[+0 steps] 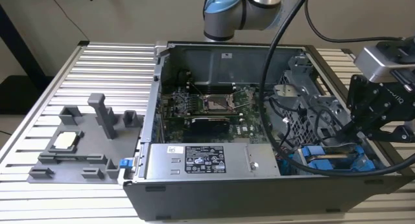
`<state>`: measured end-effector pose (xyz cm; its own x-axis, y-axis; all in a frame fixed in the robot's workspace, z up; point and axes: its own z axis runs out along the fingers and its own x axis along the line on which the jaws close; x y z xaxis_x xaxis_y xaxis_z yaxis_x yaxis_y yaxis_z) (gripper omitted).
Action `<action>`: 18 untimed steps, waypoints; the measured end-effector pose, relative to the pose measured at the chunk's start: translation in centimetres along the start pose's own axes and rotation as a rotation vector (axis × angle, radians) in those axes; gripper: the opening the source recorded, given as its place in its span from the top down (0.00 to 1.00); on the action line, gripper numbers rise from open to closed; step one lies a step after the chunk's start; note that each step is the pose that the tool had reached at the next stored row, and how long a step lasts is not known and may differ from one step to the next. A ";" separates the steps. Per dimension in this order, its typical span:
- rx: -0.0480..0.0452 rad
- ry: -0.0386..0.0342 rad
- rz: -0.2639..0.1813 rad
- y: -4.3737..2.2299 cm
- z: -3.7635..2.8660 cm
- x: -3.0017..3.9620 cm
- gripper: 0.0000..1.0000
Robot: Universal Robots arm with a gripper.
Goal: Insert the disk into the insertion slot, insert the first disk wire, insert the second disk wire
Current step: 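Insert the first disk wire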
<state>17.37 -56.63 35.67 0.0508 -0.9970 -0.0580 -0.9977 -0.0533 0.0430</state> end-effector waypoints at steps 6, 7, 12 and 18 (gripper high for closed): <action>-0.0030 0.0000 0.000 -0.08 0.35 0.08 0.81; -0.0018 0.0000 0.000 -0.07 0.38 0.07 0.81; 0.0021 0.0016 0.000 0.08 0.52 0.07 0.81; 0.0131 0.0023 -0.001 0.26 1.02 0.11 0.81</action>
<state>17.07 -56.70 34.66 0.0514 -0.9971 -0.0557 -0.9981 -0.0532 0.0299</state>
